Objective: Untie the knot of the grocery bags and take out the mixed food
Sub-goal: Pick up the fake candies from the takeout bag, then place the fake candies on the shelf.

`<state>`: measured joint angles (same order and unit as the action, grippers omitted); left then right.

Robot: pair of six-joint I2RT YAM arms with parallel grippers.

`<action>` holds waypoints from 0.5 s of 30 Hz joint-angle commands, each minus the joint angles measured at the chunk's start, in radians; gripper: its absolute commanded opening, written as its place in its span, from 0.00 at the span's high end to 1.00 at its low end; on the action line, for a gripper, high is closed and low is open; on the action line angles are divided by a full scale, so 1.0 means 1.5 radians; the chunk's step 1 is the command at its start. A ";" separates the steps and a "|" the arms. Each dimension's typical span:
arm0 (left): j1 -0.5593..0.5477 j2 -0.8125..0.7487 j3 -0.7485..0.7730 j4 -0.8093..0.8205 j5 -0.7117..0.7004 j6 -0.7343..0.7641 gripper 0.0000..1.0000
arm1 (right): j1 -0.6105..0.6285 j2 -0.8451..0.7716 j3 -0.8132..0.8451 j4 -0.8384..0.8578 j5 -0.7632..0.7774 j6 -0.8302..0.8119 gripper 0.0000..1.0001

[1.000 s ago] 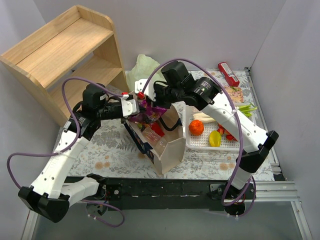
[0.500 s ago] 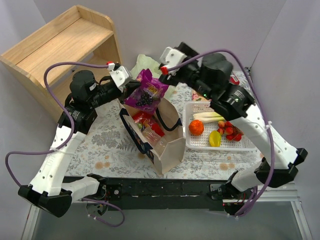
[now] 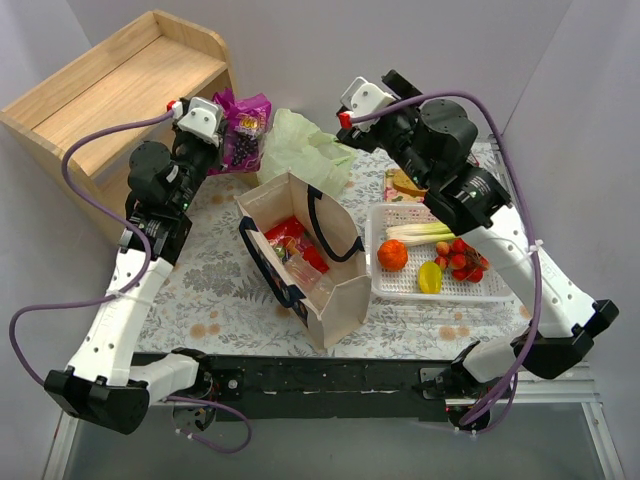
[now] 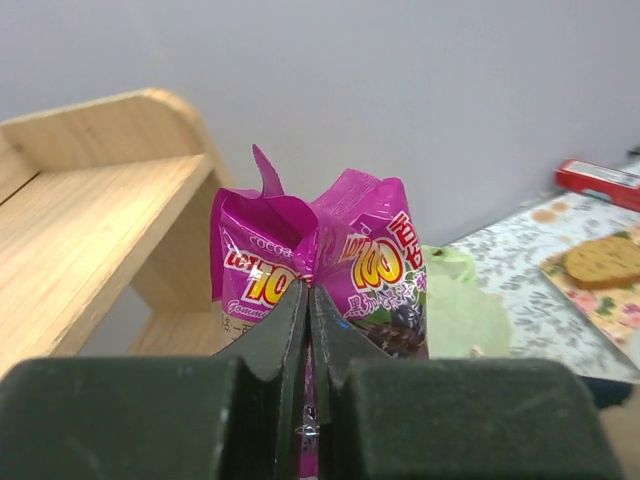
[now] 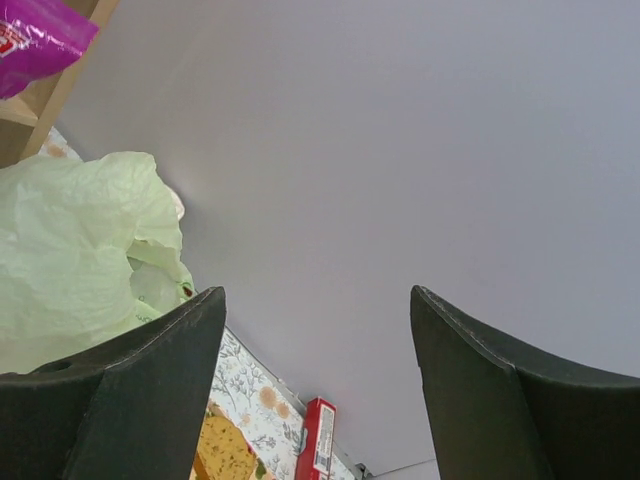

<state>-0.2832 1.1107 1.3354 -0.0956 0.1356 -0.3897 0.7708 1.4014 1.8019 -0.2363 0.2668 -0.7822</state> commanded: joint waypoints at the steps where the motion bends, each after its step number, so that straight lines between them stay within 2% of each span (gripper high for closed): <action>1: 0.004 -0.006 -0.048 0.203 -0.155 -0.014 1.00 | -0.001 0.004 0.004 0.029 0.014 0.005 0.19; 8: 0.050 0.002 -0.150 0.367 -0.151 -0.015 1.00 | 0.000 0.016 0.021 0.009 0.016 0.006 0.19; 15: 0.102 0.038 -0.179 0.483 -0.134 -0.024 1.00 | -0.001 0.021 0.014 -0.005 0.019 0.003 0.18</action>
<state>-0.1734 1.1851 1.0496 0.3450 -0.0673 -0.4160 0.7708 1.4288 1.8015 -0.2497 0.2749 -0.7818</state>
